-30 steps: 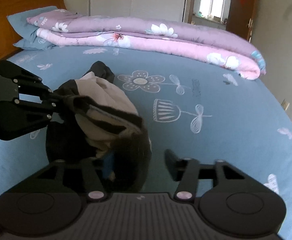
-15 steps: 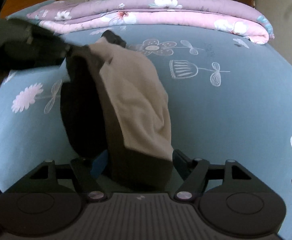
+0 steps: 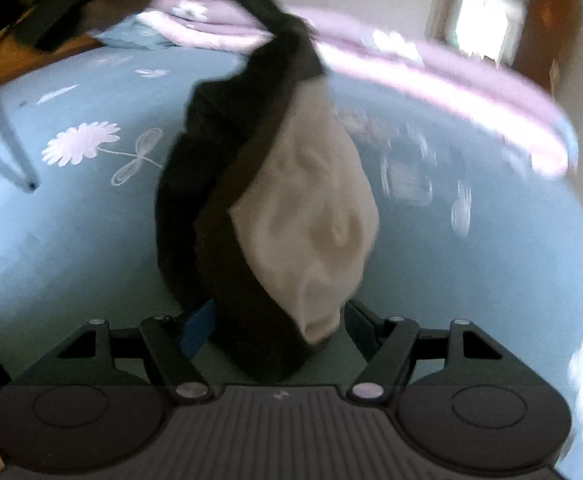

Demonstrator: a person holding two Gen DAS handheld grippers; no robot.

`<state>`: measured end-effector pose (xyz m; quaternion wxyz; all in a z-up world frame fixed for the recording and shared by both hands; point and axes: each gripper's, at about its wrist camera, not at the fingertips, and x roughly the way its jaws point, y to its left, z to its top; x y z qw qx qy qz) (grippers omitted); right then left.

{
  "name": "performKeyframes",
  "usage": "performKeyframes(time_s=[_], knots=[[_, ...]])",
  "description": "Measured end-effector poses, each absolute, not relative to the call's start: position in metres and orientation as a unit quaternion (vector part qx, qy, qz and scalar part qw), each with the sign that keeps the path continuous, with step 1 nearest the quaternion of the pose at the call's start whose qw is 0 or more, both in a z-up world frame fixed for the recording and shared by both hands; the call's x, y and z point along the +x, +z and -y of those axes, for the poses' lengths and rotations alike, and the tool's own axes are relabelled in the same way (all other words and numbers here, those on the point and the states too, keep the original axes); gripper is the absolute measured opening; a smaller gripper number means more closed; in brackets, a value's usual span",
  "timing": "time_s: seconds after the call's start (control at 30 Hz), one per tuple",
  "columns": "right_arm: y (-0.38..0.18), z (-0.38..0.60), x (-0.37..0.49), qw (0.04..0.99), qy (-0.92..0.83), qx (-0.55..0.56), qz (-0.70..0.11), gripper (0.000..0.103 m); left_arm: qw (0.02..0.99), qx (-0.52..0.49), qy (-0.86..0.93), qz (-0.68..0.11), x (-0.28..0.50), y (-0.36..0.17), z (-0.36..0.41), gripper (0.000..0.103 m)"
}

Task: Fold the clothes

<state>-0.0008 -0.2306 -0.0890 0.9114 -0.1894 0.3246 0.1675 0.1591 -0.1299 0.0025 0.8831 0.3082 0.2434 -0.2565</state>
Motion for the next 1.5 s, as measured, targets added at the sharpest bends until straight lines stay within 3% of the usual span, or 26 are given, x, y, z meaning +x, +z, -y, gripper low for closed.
performKeyframes(time_s=[0.13,0.27,0.33,0.5,0.77,1.0,1.33,1.47,1.5], knots=[[-0.087,0.205,-0.007,0.911,0.192,-0.252,-0.264,0.072,0.885,0.306,-0.255,-0.241,0.168,0.007,0.135,0.002],[-0.109,0.184,0.002,0.889,0.186,-0.325,-0.261,0.053,0.889,0.299,-0.256,-0.235,0.166,0.012,0.134,0.002],[-0.116,0.180,0.008,0.885,0.171,-0.345,-0.261,0.053,0.892,0.291,-0.263,-0.225,0.161,0.020,0.130,0.002],[-0.124,0.173,0.014,0.879,0.150,-0.379,-0.247,0.059,0.899,0.277,-0.273,-0.202,0.149,0.045,0.122,0.002],[-0.143,0.162,0.022,0.879,0.057,-0.425,-0.209,0.059,0.905,0.266,-0.278,-0.181,0.136,0.066,0.118,0.002],[-0.144,0.142,0.018,0.895,0.007,-0.409,-0.178,0.079,0.910,0.255,-0.284,-0.163,0.123,0.086,0.113,0.002],[-0.144,0.106,0.014,0.899,-0.009,-0.422,-0.118,0.079,0.910,0.260,-0.284,-0.156,0.113,0.094,0.110,0.002],[-0.162,0.106,0.036,0.890,-0.021,-0.421,-0.173,0.067,0.910,0.252,-0.289,-0.159,0.112,0.095,0.110,0.002],[-0.165,0.107,0.040,0.888,-0.022,-0.422,-0.183,0.055,0.909,0.253,-0.291,-0.160,0.111,0.095,0.110,0.002]])
